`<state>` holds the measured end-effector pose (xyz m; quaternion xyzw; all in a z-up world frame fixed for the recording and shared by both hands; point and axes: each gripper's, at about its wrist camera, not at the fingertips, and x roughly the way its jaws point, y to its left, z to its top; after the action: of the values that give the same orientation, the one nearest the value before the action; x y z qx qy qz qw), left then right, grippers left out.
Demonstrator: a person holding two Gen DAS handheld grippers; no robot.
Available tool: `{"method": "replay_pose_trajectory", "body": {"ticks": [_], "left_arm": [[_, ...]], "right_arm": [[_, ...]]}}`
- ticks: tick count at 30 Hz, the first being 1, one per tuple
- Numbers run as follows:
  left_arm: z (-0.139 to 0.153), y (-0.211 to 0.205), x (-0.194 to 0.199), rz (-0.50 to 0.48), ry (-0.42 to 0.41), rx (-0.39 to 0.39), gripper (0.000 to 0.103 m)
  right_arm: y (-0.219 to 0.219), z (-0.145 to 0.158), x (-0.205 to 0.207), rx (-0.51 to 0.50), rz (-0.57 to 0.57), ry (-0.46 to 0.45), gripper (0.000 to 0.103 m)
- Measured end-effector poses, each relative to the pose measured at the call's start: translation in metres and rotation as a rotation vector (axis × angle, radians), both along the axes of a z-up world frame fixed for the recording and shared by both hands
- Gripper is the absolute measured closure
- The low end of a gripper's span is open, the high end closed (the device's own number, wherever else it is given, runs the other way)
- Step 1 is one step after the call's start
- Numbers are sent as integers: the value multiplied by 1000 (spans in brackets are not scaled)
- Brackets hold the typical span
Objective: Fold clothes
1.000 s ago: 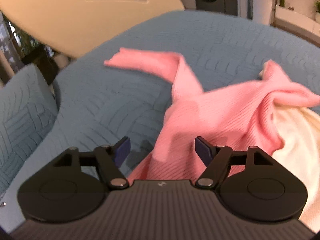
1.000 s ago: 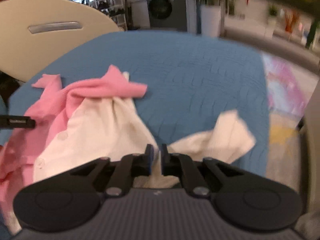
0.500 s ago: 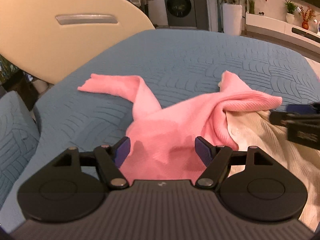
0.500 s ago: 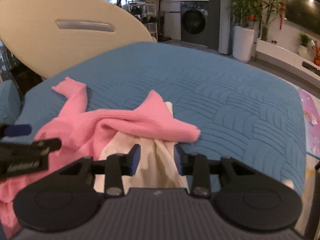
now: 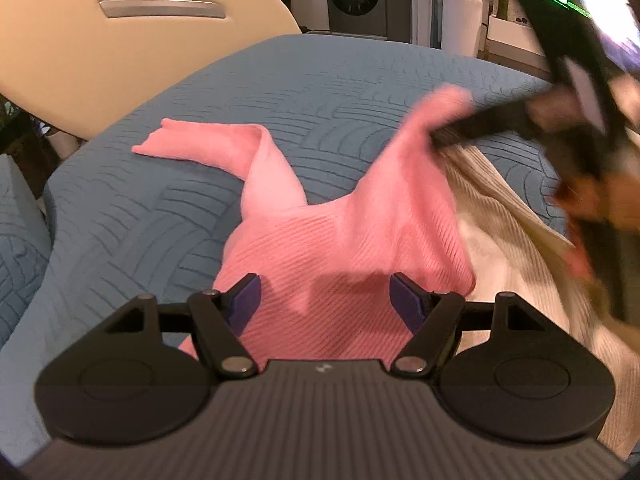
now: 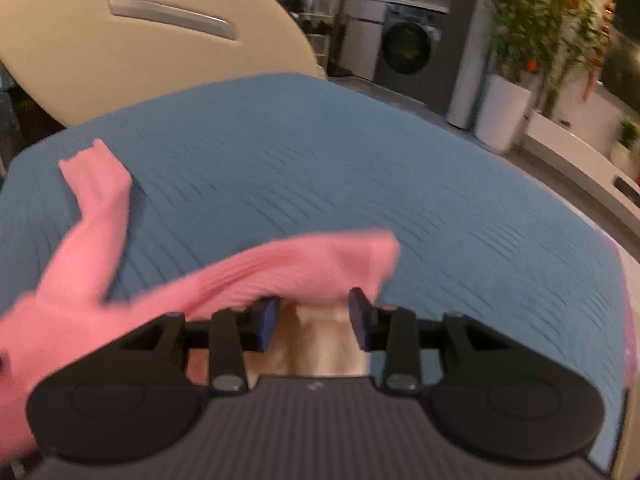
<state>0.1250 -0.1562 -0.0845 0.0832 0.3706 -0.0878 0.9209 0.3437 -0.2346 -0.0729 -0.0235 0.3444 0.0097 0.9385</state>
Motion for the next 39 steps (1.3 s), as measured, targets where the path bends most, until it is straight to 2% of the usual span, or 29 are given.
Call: {"method": "replay_pose_trajectory", "body": {"ticks": [3, 8, 10, 13, 17, 18, 19, 25, 29, 32, 33, 34, 35, 37, 39], "left_arm": [[-1, 1, 1, -2, -10, 1, 29], [2, 2, 1, 5, -16, -14, 29], [4, 2, -1, 4, -19, -19, 29], [6, -2, -5, -23, -22, -24, 29], [0, -13, -9, -54, -29, 42, 29], [-3, -15, -9, -48, -25, 67, 29], [-6, -15, -7, -33, -17, 87, 29], [-21, -9, 5, 50, 4, 200, 28], [-20, -2, 7, 90, 21, 182, 28], [-20, 2, 8, 120, 22, 202, 28], [-20, 4, 9, 130, 26, 199, 27], [-20, 6, 9, 137, 30, 193, 27], [-19, 7, 9, 144, 32, 189, 27], [-17, 9, 9, 156, 31, 191, 27], [-16, 9, 9, 168, 28, 200, 27]], "right_arm": [[8, 11, 12, 79, 93, -36, 63], [10, 21, -8, -8, 54, -38, 59], [-4, 12, -29, -20, 12, 3, 59], [-25, -10, -50, 56, -25, 73, 59], [-44, -36, -64, 118, -91, 113, 63], [-50, -41, -68, 146, -109, 111, 72], [-54, -44, -69, 158, -126, 110, 94], [-81, -42, -86, 62, -325, 66, 95], [-104, -45, -92, 13, -424, 60, 95], [-116, -52, -98, 21, -509, 80, 87], [-113, -52, -100, 7, -517, 71, 74], [-109, -49, -101, 2, -520, 56, 67], [-105, -44, -104, 5, -514, 28, 66], [-93, -33, -113, 8, -492, -45, 58], [-80, -23, -121, 44, -425, -103, 53]]}}
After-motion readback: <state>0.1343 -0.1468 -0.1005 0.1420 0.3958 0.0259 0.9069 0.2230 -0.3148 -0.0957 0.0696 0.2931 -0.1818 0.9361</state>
